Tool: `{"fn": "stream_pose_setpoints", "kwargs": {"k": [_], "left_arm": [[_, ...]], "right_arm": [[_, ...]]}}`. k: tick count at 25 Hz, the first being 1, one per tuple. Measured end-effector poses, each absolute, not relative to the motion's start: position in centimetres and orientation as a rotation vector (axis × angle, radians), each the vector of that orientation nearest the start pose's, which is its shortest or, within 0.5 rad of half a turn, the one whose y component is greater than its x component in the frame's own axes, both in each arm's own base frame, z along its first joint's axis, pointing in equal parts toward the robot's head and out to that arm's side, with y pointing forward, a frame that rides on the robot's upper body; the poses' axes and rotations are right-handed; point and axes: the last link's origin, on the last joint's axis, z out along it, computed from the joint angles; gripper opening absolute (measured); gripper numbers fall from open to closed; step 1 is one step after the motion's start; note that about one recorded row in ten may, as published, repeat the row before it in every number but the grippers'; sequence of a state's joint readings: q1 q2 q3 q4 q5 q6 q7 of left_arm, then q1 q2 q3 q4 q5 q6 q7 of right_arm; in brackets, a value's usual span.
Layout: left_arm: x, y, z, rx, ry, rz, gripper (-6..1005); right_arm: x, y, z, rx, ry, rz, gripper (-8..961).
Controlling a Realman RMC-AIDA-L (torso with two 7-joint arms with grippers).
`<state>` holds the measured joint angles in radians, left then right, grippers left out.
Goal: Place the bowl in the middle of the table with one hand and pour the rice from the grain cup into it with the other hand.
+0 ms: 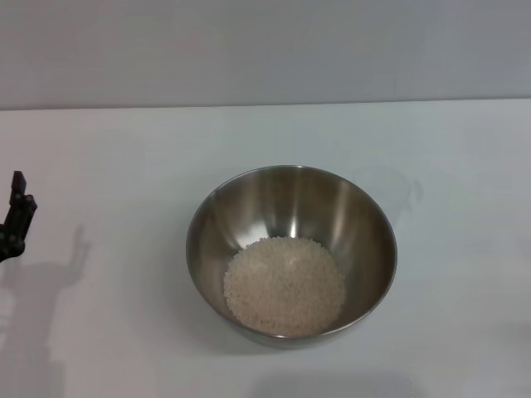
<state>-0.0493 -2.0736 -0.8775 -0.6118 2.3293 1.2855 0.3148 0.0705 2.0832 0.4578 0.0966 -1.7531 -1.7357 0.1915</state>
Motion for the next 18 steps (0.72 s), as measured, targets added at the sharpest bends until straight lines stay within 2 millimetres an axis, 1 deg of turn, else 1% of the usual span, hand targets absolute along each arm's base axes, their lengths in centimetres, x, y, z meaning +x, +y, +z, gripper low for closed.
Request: {"fn": "stream_pose_setpoints", "kwargs": {"k": [8, 10, 18], "left_arm": [[-32.0, 24.9, -0.9, -1.385, -0.387, -0.631, 813], [-32.6, 24.9, -0.6, -1.382, -0.41, -0.646, 813], [-33.0, 24.7, -0.3, -1.383, -0.373, -0.64, 813]], "right_arm": [[38.2, 17.4, 4.4, -1.188, 0.422, 0.749, 826], [38.2, 17.5, 4.4, -1.189, 0.418, 0.744, 825], [37.8, 17.7, 4.1, -1.19, 0.397, 0.717, 825]]}}
